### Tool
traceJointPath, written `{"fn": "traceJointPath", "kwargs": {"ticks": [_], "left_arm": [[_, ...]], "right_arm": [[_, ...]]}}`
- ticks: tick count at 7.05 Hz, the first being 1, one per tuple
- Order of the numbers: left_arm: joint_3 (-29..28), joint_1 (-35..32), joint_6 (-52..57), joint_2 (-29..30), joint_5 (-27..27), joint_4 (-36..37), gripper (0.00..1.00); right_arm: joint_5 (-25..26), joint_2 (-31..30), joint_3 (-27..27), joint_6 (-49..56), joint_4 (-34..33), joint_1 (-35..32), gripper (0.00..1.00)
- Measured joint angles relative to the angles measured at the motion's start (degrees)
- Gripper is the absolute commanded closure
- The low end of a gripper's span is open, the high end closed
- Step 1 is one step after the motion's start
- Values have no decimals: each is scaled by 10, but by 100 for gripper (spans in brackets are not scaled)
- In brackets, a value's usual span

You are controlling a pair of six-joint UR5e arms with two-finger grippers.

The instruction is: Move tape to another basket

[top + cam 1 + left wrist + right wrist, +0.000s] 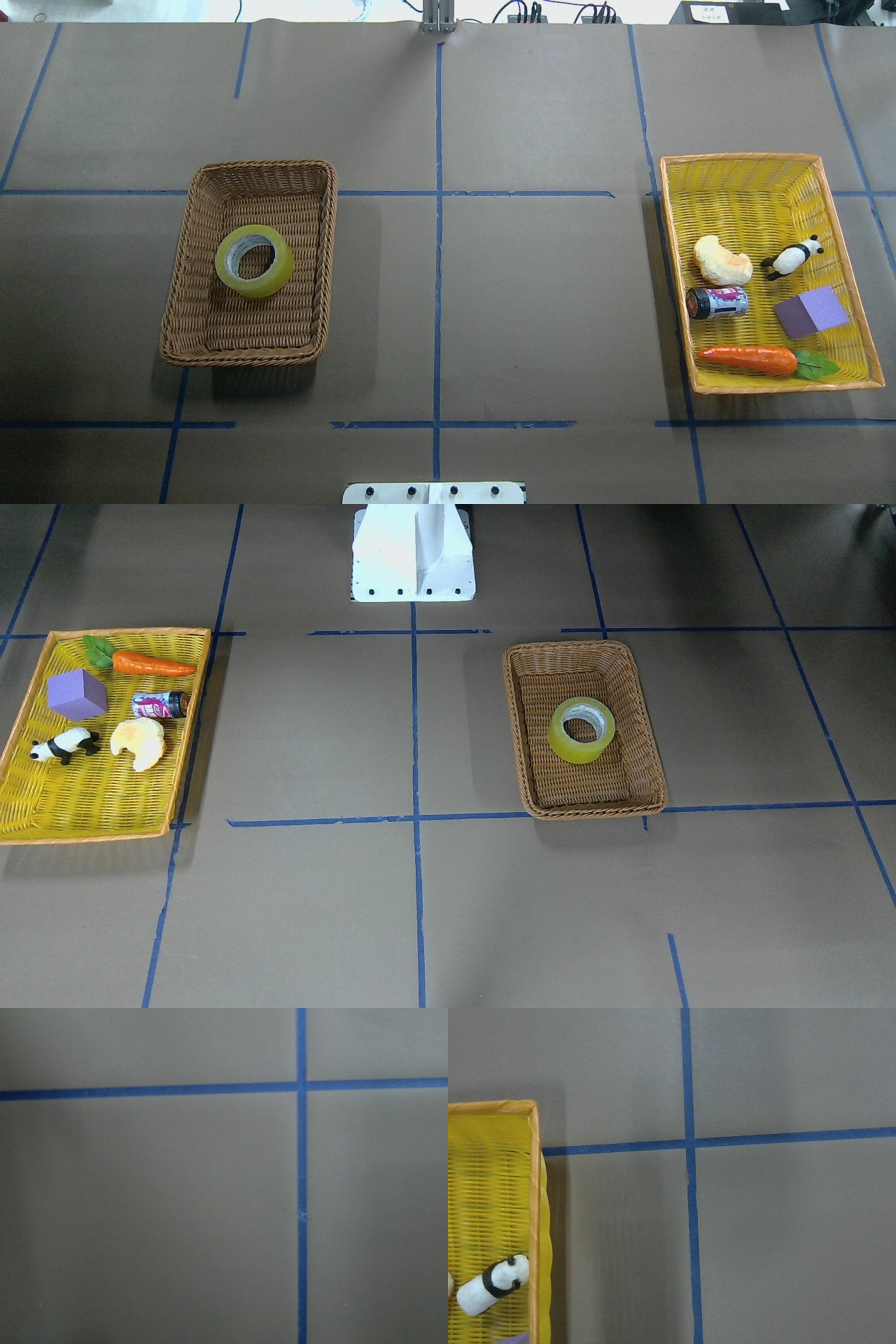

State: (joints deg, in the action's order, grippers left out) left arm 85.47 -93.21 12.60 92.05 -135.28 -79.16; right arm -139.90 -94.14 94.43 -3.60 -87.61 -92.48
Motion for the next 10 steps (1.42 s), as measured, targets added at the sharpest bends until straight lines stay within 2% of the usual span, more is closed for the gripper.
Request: {"fn": "traceJointPath", "kwargs": {"ticks": [10], "left_arm": [[-4, 0, -6, 2, 0, -17, 0]], "right_arm": [[6, -1, 0, 2, 1, 0, 0]]}}
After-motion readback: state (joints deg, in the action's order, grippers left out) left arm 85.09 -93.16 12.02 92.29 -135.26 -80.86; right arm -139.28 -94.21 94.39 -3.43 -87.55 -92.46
